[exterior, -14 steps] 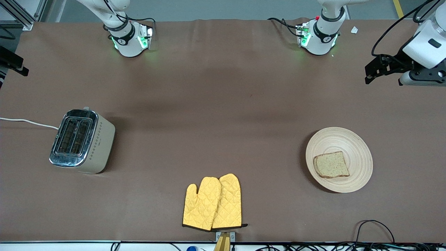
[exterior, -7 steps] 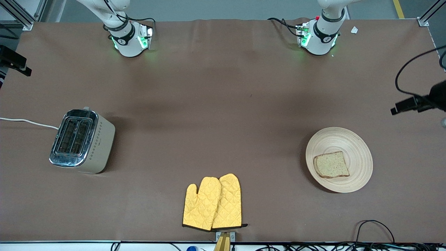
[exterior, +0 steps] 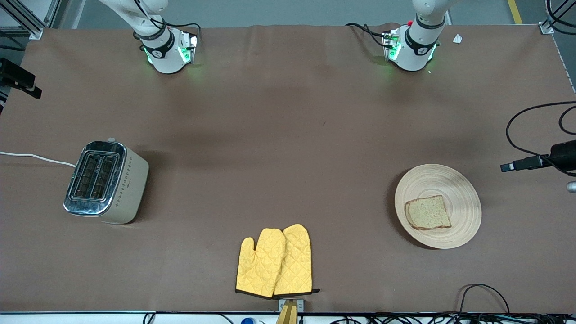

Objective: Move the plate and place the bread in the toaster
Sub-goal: 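Reach the left gripper down to the rim of the wooden plate, then grip the plate rim with the left gripper and slide it toward the toaster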

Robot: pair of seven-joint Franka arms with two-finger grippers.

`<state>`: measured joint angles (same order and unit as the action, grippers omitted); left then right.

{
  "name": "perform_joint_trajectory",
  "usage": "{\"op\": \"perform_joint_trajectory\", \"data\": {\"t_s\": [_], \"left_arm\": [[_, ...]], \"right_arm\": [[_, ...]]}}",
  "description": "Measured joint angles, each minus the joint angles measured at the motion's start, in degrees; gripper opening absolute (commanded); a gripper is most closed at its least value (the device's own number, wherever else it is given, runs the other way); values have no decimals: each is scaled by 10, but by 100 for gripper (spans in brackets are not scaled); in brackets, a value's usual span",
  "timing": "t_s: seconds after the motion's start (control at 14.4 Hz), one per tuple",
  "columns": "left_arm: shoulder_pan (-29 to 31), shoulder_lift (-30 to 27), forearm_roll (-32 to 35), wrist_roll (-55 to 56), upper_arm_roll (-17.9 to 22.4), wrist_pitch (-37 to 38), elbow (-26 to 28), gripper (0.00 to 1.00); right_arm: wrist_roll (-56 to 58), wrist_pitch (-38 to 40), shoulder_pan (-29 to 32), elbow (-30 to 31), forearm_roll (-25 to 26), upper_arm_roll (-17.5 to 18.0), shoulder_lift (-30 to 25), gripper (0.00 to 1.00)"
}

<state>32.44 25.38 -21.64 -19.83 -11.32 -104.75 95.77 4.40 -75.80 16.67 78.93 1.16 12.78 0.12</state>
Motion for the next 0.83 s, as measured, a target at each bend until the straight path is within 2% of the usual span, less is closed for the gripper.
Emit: {"op": "perform_joint_trajectory", "data": {"t_s": [0.28,0.49,0.69,0.83], "left_arm": [[22,85,-55,-75,-1,-42,-3,85],[33,143,-84,-108,-1,-48,-27,77],[33,177,-113,-109,-4,-48,-48,71],[29,188,-121,-107,-6,-55,-56,64]], "right_arm": [[0,0,-1,0,0,1,0,100],[0,0,-1,1,0,1,0,100],[0,0,-2,1,0,2,0,100],[0,0,-2,1,0,2,0,100]]}}
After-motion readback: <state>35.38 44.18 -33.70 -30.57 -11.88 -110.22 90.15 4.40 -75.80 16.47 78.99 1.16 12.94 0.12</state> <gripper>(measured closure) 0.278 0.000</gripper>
